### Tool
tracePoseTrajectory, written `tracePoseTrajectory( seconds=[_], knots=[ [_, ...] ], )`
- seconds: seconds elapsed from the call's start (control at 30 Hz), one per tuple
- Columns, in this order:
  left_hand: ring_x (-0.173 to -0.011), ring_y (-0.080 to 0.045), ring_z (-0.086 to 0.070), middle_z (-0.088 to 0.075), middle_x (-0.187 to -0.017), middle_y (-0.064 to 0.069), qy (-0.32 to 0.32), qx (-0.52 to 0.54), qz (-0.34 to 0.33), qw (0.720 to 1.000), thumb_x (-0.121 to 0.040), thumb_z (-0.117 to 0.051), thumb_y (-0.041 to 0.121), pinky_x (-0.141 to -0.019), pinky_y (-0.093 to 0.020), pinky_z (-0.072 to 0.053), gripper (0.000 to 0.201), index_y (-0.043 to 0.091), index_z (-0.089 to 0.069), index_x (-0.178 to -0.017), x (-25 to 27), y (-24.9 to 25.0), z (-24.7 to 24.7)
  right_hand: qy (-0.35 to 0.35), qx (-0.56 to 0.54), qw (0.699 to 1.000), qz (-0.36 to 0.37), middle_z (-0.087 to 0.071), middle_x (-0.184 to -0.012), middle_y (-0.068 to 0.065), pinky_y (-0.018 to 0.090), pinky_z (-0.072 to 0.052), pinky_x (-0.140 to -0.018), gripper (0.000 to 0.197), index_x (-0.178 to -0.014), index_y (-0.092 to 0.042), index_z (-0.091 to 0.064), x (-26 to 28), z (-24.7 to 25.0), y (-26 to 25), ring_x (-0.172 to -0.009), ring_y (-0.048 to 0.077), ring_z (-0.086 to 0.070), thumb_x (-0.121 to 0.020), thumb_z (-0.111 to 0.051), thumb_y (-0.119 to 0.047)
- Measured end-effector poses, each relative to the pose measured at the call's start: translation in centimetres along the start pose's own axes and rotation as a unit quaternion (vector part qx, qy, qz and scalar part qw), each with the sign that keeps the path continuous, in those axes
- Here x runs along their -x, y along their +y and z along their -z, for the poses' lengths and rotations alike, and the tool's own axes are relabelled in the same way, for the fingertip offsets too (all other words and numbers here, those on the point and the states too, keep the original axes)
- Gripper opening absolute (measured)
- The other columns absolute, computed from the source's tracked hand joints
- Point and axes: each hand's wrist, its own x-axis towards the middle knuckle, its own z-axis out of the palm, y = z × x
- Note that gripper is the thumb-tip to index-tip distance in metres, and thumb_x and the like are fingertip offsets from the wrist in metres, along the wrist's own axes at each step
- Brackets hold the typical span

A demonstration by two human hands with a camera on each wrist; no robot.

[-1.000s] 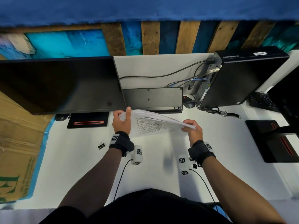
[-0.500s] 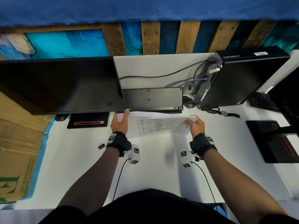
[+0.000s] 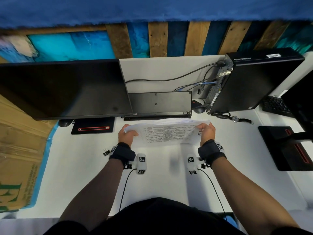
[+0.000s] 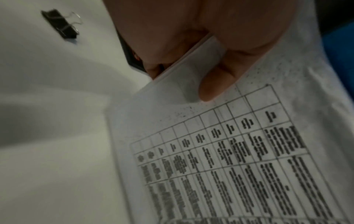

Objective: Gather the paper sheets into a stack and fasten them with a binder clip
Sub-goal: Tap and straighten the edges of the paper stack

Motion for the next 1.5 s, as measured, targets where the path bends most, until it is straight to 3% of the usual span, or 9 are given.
tracePoseTrajectory(
  seconds=[0.2, 0.47, 0.63, 0.77, 0.87, 1.07, 1.23, 1.37, 1.5],
  knots=[
    [-0.072, -0.021, -0.044, -0.045, -0.068, -0.002, -0.045, 0.035, -0.029, 0.998, -0.056, -0.054, -0.01, -0.063, -0.028, -0.037, 0.028, 0.015, -0.042, -0.063, 0.3, 1.0, 0.9, -0.02, 0.002, 0.999, 0.037, -0.049, -0.067, 0.0, 0.026, -0.035, -0.059, 0.02, -0.068, -0.018, -0.049, 2.0, 1.7, 0.1, -0.065, 0.019, -0.044, -0.053, -0.047, -0.004],
    [-0.073, -0.022, -0.043, -0.046, -0.07, -0.006, -0.066, 0.028, 0.001, 0.997, -0.045, -0.054, -0.002, -0.066, -0.031, -0.036, 0.027, 0.014, -0.042, -0.063, 1.6, -0.1, 0.7, -0.004, 0.063, 0.998, -0.012, -0.06, -0.071, 0.004, 0.028, -0.043, -0.065, 0.025, -0.065, -0.012, -0.059, 1.0, 2.3, 1.4, -0.07, 0.022, -0.053, -0.063, -0.053, 0.012],
    [-0.078, -0.024, -0.048, -0.052, -0.072, -0.006, -0.072, 0.008, 0.019, 0.997, -0.049, -0.058, -0.003, -0.07, -0.033, -0.039, 0.025, 0.013, -0.049, -0.066, 1.8, -0.9, 1.0, -0.042, 0.139, 0.989, -0.014, -0.059, -0.067, 0.006, 0.027, -0.042, -0.062, 0.031, -0.065, -0.011, -0.059, 0.4, 2.5, 2.3, -0.066, 0.022, -0.052, -0.067, -0.051, 0.018],
    [-0.094, -0.031, -0.058, -0.065, -0.087, -0.007, -0.058, -0.014, 0.052, 0.997, -0.066, -0.064, -0.017, -0.082, -0.038, -0.049, 0.035, 0.01, -0.064, -0.089, 1.4, -2.2, 1.0, -0.047, 0.151, 0.985, -0.066, -0.062, -0.069, 0.006, 0.027, -0.044, -0.063, 0.028, -0.069, -0.008, -0.063, -0.1, 3.0, 3.0, -0.067, 0.023, -0.056, -0.067, -0.056, 0.019],
    [-0.099, -0.032, -0.067, -0.072, -0.101, -0.01, -0.086, -0.024, 0.049, 0.995, -0.073, -0.079, 0.012, -0.091, -0.044, -0.053, 0.032, 0.009, -0.068, -0.102, 1.3, -1.2, 0.8, -0.047, 0.139, 0.987, -0.069, -0.061, -0.068, 0.01, 0.027, -0.044, -0.059, 0.025, -0.068, -0.003, -0.063, -0.4, 3.0, 2.4, -0.065, 0.025, -0.056, -0.064, -0.054, 0.02],
    [-0.09, -0.025, -0.07, -0.073, -0.099, -0.008, -0.076, -0.16, 0.009, 0.984, -0.056, -0.071, 0.072, -0.084, -0.043, -0.058, 0.08, 0.009, -0.066, -0.105, 1.3, 2.0, 0.2, -0.064, 0.219, 0.967, -0.11, -0.064, -0.059, 0.009, 0.033, -0.045, -0.072, 0.018, -0.057, 0.001, -0.064, -1.5, 3.6, 1.6, -0.07, 0.032, -0.058, -0.06, -0.049, 0.011],
    [-0.088, -0.029, -0.068, -0.071, -0.095, -0.012, -0.082, -0.241, -0.053, 0.965, -0.077, -0.07, 0.052, -0.081, -0.037, -0.055, 0.051, 0.003, -0.065, -0.091, 1.5, 4.6, -0.5, -0.059, 0.211, 0.974, -0.052, -0.061, -0.098, 0.015, 0.044, -0.053, -0.081, 0.036, -0.098, -0.017, -0.057, -2.2, 4.3, 0.9, -0.087, 0.031, -0.059, -0.071, -0.065, 0.005],
    [-0.072, -0.023, -0.067, -0.07, -0.078, -0.008, -0.119, -0.295, -0.106, 0.942, -0.08, -0.069, 0.049, -0.064, -0.029, -0.052, 0.043, 0.006, -0.069, -0.079, 1.5, 6.5, -1.1, -0.122, 0.378, 0.916, 0.048, -0.061, -0.092, 0.003, 0.027, -0.043, -0.078, 0.035, -0.1, -0.028, -0.066, -1.4, 3.0, -0.7, -0.087, 0.022, -0.058, -0.072, -0.071, -0.007],
    [-0.078, -0.028, -0.07, -0.073, -0.084, -0.013, -0.155, -0.319, -0.125, 0.926, -0.078, -0.07, 0.05, -0.07, -0.037, -0.055, 0.049, 0.001, -0.07, -0.083, 1.5, 7.8, -1.4, -0.134, 0.553, 0.819, 0.074, -0.065, -0.089, -0.007, 0.033, -0.048, -0.089, 0.027, -0.094, -0.037, -0.064, 0.0, 0.6, -2.3, -0.087, 0.019, -0.062, -0.069, -0.072, -0.03]
  ],
)
